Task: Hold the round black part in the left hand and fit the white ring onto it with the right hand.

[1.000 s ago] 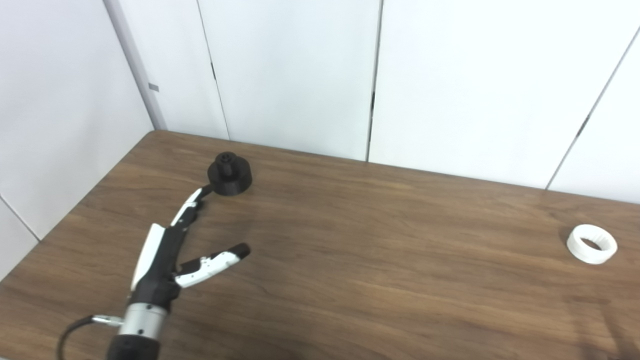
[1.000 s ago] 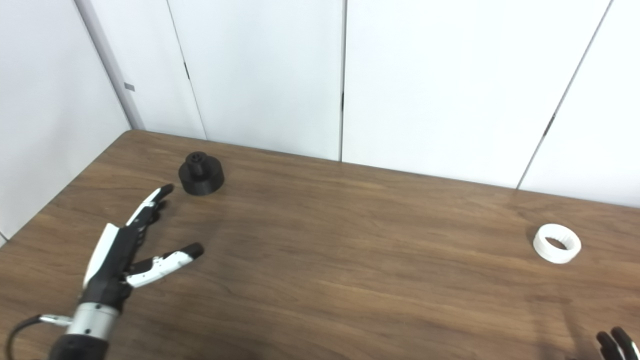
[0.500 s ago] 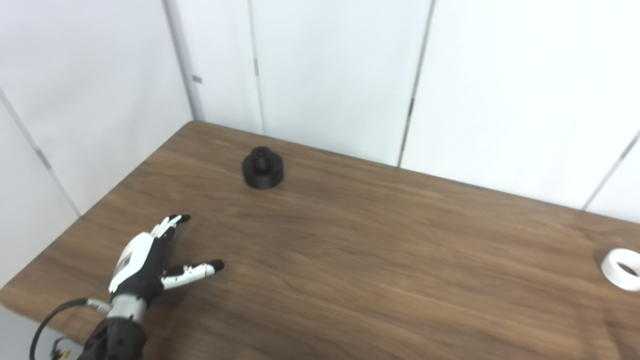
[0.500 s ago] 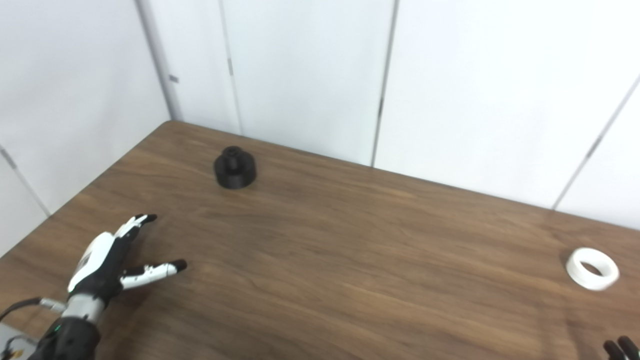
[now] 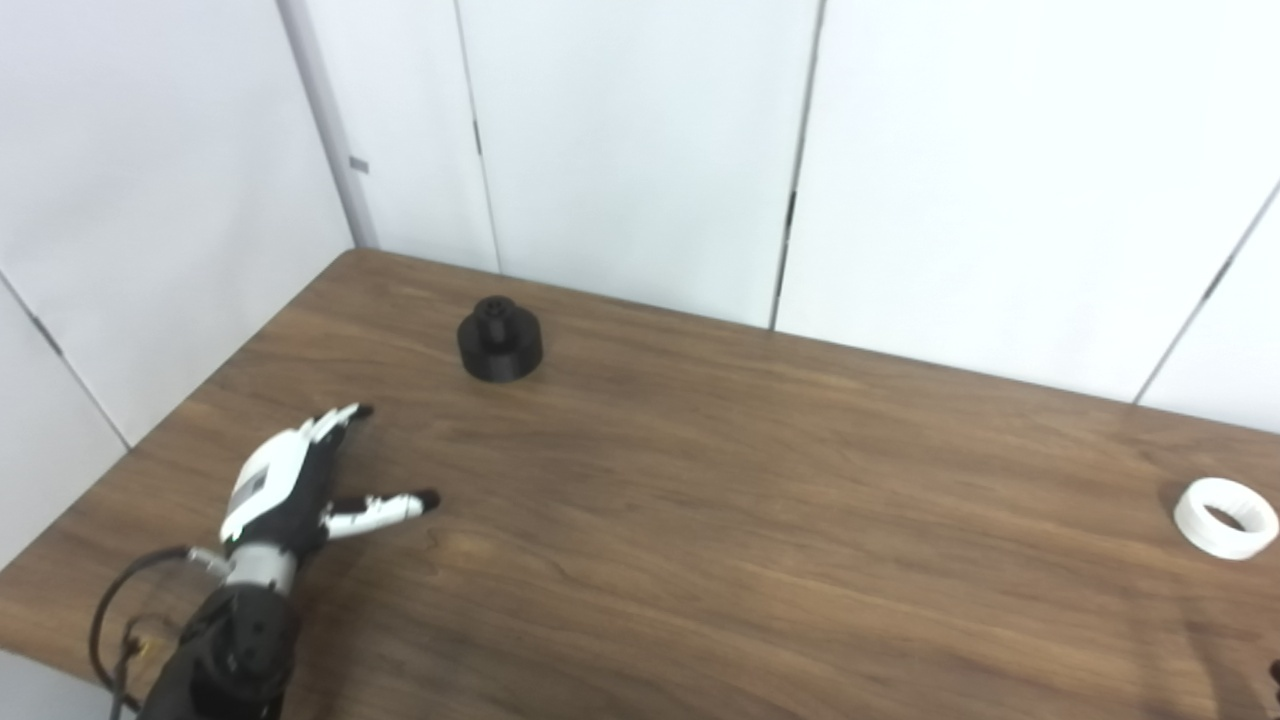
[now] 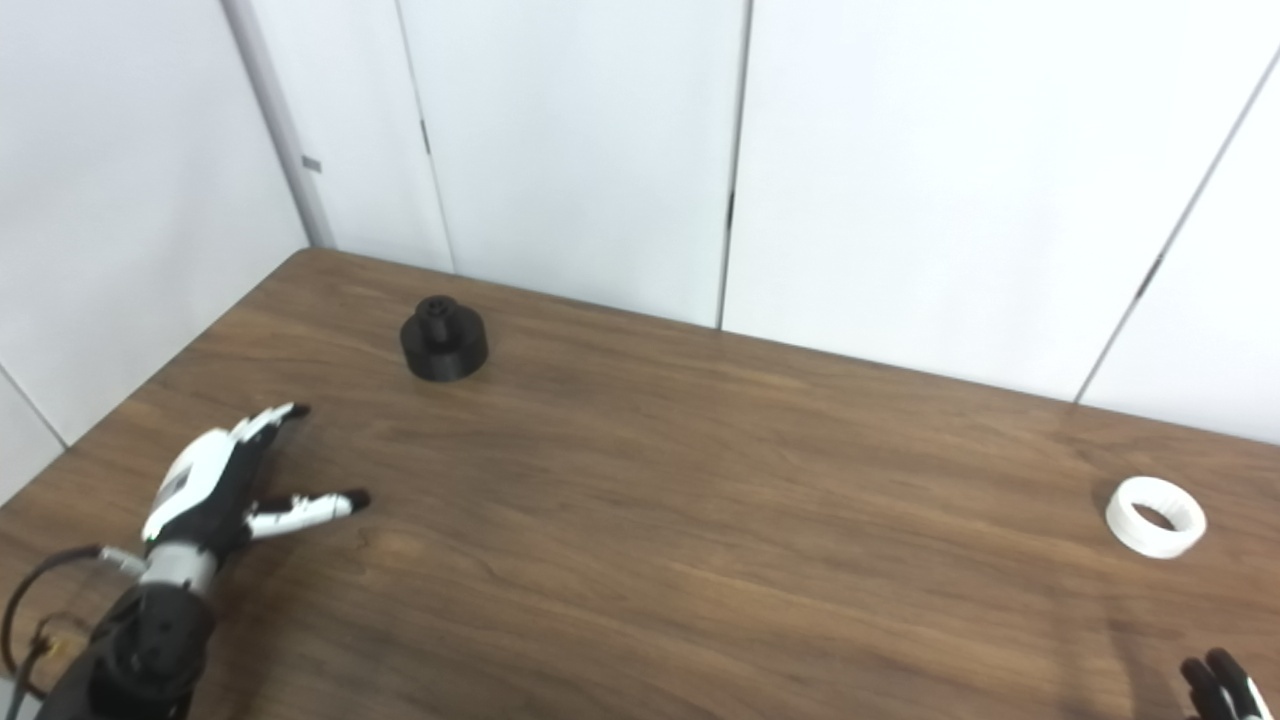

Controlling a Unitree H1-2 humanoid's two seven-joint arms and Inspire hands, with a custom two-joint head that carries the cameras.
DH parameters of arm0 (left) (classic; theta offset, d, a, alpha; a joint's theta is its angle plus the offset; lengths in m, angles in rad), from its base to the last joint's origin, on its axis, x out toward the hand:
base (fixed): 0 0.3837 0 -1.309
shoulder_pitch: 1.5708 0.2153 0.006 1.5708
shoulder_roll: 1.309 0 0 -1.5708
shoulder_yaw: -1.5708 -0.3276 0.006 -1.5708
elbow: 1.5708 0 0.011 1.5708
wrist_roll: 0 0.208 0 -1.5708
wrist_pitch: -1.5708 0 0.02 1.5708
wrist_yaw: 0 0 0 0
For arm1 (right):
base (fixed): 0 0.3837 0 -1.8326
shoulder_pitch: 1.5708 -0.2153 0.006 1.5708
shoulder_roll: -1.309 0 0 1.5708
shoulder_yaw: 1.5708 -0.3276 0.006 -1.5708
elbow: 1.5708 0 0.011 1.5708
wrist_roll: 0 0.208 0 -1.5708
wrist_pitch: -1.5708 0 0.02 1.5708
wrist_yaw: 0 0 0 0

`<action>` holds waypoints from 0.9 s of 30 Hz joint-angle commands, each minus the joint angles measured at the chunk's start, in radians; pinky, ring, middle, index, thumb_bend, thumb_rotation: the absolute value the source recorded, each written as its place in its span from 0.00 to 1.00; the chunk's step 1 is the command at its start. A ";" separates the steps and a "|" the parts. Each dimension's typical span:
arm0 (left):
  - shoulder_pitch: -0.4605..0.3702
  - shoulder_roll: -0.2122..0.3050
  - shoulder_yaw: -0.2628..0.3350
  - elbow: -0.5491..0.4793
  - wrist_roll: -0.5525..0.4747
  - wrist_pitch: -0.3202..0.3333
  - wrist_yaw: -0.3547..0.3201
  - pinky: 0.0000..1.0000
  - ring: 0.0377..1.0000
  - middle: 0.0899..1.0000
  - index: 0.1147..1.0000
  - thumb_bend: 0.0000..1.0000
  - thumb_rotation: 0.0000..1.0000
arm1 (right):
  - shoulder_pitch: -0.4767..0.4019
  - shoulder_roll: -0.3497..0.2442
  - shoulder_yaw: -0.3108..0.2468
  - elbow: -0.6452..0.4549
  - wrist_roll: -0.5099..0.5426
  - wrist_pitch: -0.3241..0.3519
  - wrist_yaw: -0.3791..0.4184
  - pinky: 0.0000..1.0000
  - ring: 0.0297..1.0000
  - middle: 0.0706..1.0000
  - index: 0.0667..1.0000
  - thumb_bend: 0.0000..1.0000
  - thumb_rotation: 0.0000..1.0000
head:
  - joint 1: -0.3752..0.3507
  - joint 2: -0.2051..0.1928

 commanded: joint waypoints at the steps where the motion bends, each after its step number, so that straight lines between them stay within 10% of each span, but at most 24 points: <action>1: -0.048 0.033 -0.012 0.004 0.019 0.004 0.027 1.00 0.98 0.94 0.89 1.00 0.46 | -0.012 -0.009 -0.003 -0.037 0.003 -0.038 -0.004 1.00 0.98 0.93 0.93 0.60 1.00 | 0.000 0.002; 27: -0.316 0.089 -0.134 0.277 0.014 0.059 0.088 1.00 0.98 0.94 0.87 1.00 0.48 | -0.013 -0.011 0.002 -0.032 -0.003 -0.035 -0.007 1.00 1.00 0.94 0.93 0.58 1.00 | -0.005 0.007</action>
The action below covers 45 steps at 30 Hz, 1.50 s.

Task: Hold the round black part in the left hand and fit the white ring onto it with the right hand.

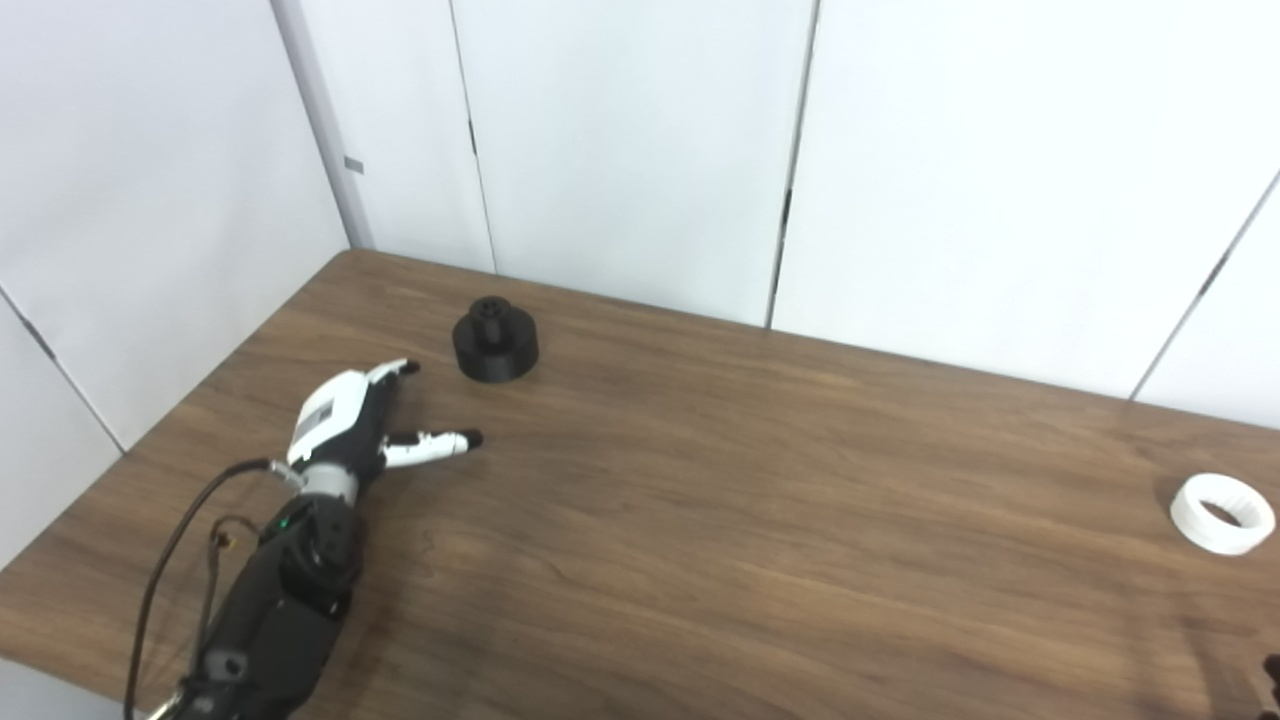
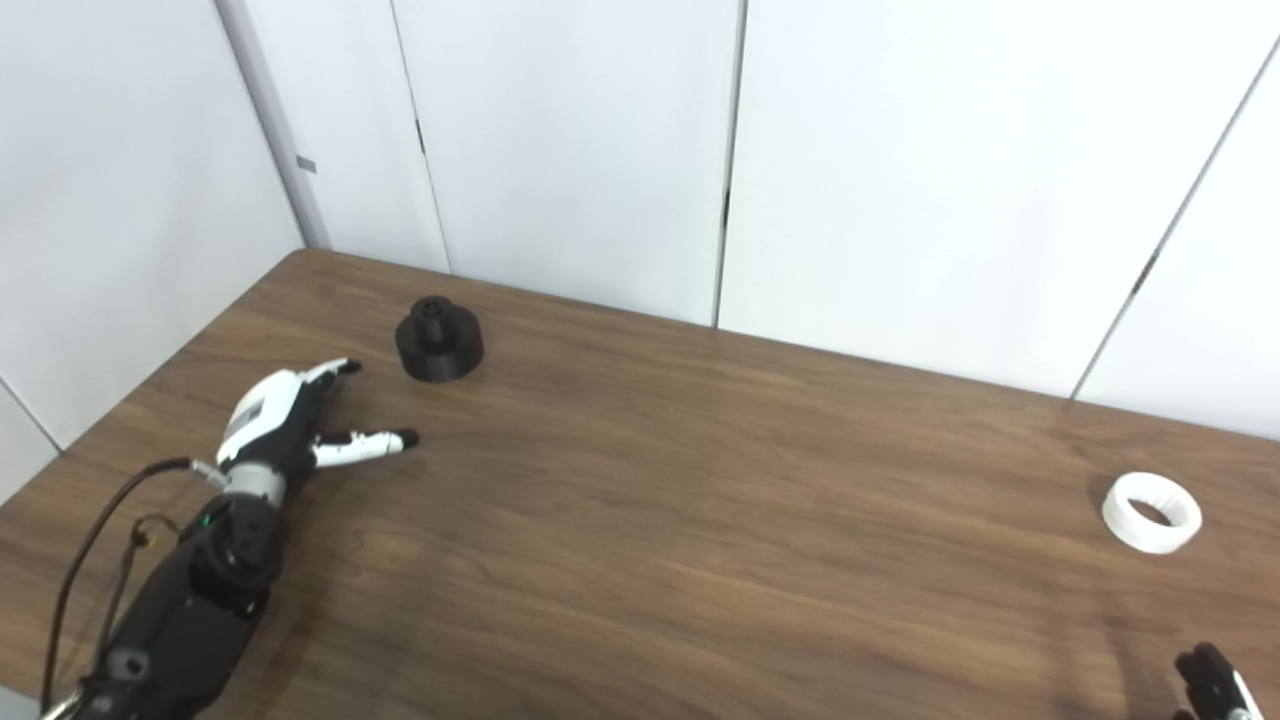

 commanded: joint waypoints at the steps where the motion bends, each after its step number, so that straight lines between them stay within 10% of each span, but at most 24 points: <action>1: -0.061 0.042 -0.002 0.006 0.011 0.002 0.031 1.00 0.97 0.94 0.87 1.00 0.48 | -0.015 -0.010 -0.005 -0.031 0.006 -0.036 -0.005 1.00 1.00 0.93 0.93 0.58 1.00 | -0.002 0.003; 45: -0.317 0.026 -0.127 0.325 -0.077 -0.017 0.072 1.00 0.98 0.93 0.85 1.00 0.43 | -0.001 -0.009 0.021 -0.026 0.019 -0.084 0.019 1.00 1.00 0.97 0.96 0.68 1.00 | -0.058 -0.013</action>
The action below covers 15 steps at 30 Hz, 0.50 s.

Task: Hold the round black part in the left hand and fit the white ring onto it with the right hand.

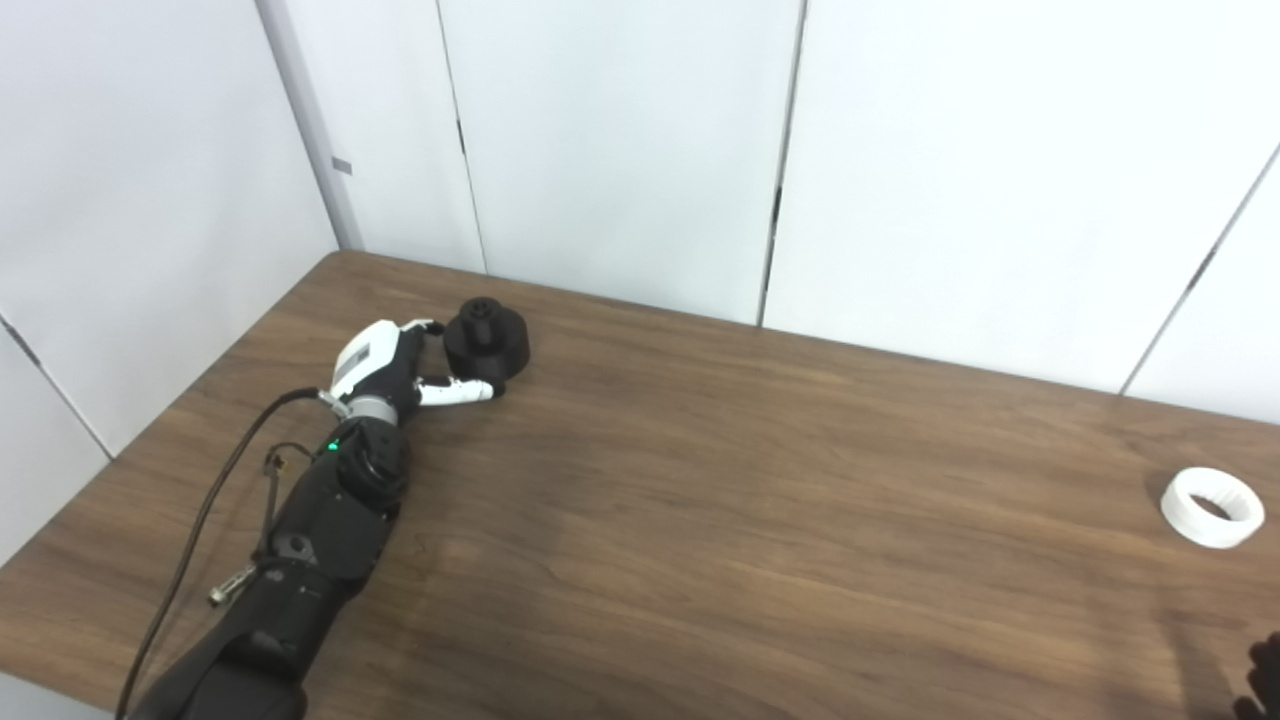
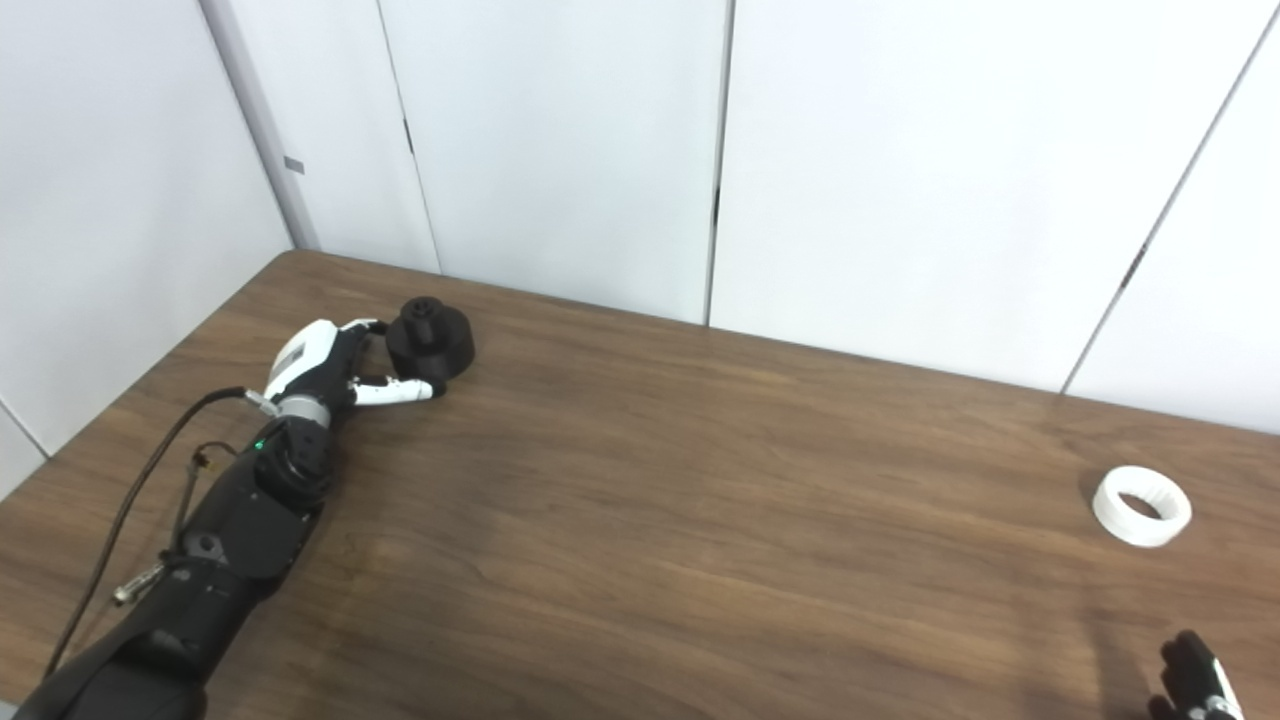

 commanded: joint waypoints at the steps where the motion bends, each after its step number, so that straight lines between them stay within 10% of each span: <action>1: -0.060 0.016 -0.007 -0.004 -0.002 -0.023 0.017 1.00 0.98 0.93 0.85 1.00 0.42 | -0.011 -0.014 -0.001 -0.024 0.016 -0.045 0.010 1.00 1.00 0.97 0.96 0.68 1.00 | 0.001 0.001; 15: -0.108 -0.003 -0.047 0.045 0.003 0.002 0.039 1.00 0.98 0.94 0.86 1.00 0.40 | 0.001 -0.009 0.001 -0.041 0.023 -0.034 0.002 1.00 1.00 0.96 0.95 0.64 1.00 | -0.013 0.002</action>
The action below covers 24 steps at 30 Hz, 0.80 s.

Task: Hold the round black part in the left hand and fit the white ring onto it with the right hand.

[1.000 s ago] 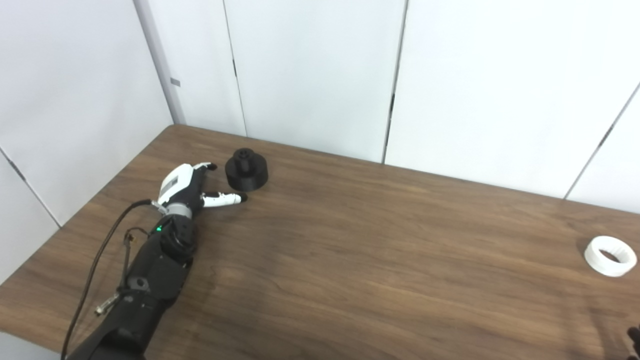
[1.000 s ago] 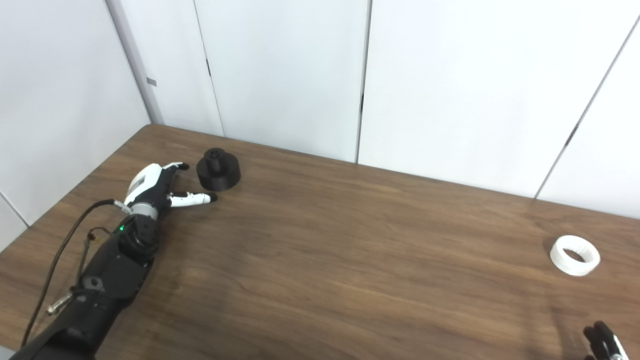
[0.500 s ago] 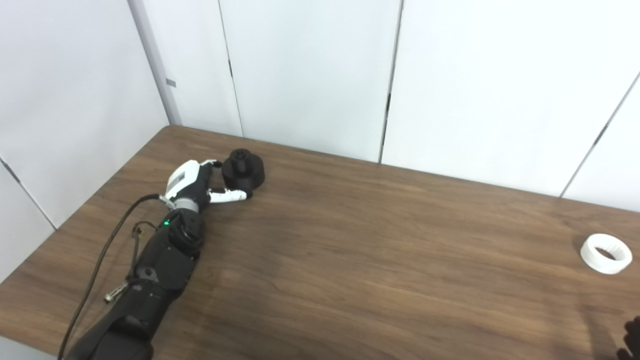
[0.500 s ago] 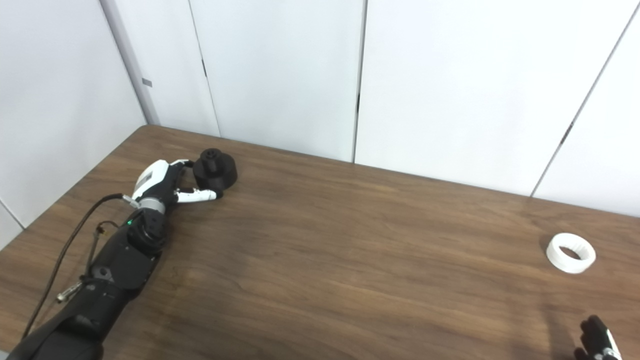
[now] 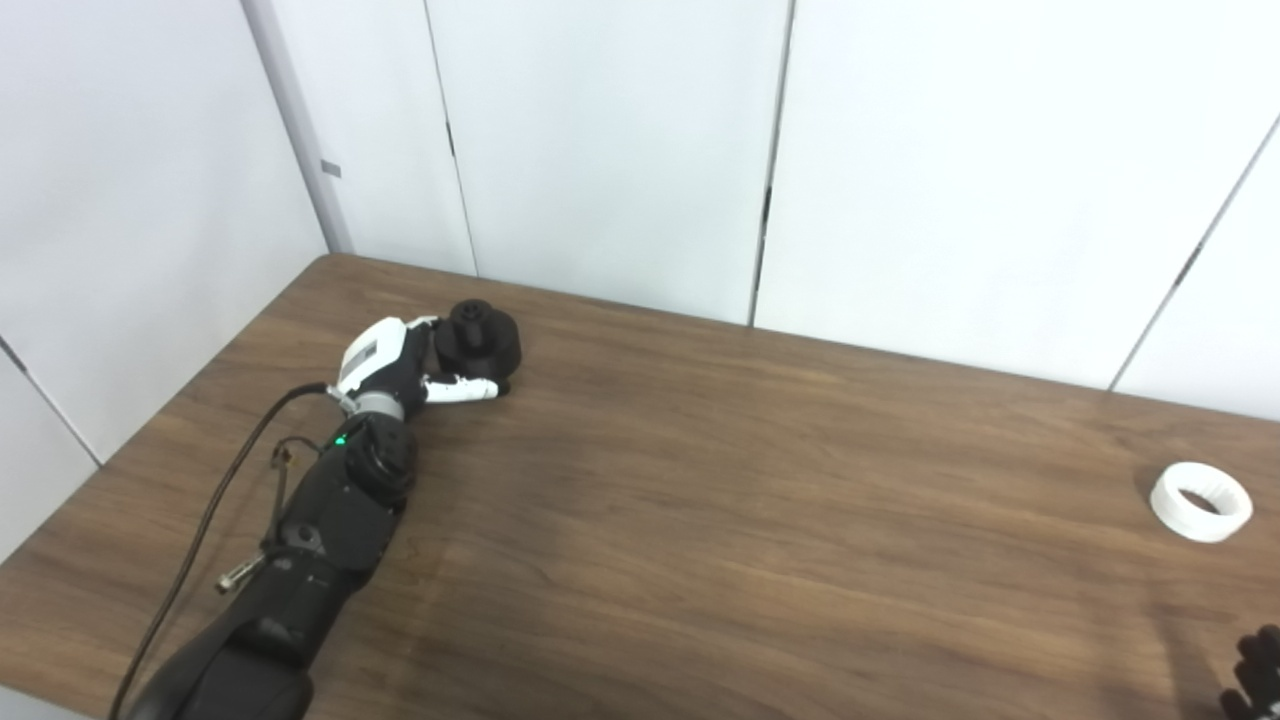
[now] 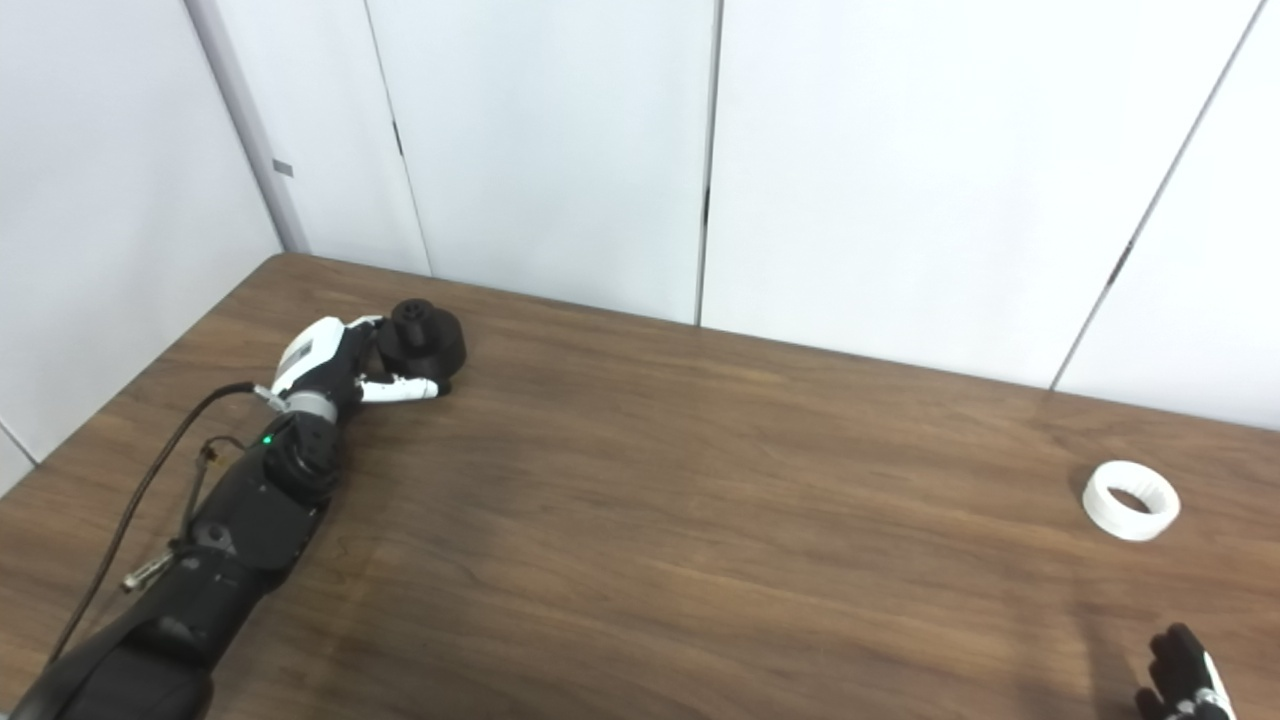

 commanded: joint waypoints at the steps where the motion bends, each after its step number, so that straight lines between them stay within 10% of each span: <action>1: -0.057 0.011 -0.005 -0.012 0.008 0.001 0.019 1.00 0.98 0.94 0.85 1.00 0.40 | -0.008 -0.008 -0.001 -0.040 0.008 -0.036 0.003 1.00 1.00 0.96 0.95 0.64 1.00 | 0.001 0.000; 24: -0.104 -0.006 0.015 0.088 -0.021 -0.008 0.108 1.00 0.96 0.89 0.79 1.00 0.36 | -0.010 -0.009 0.004 -0.032 -0.006 -0.038 0.002 1.00 1.00 0.95 0.94 0.63 1.00 | 0.007 -0.005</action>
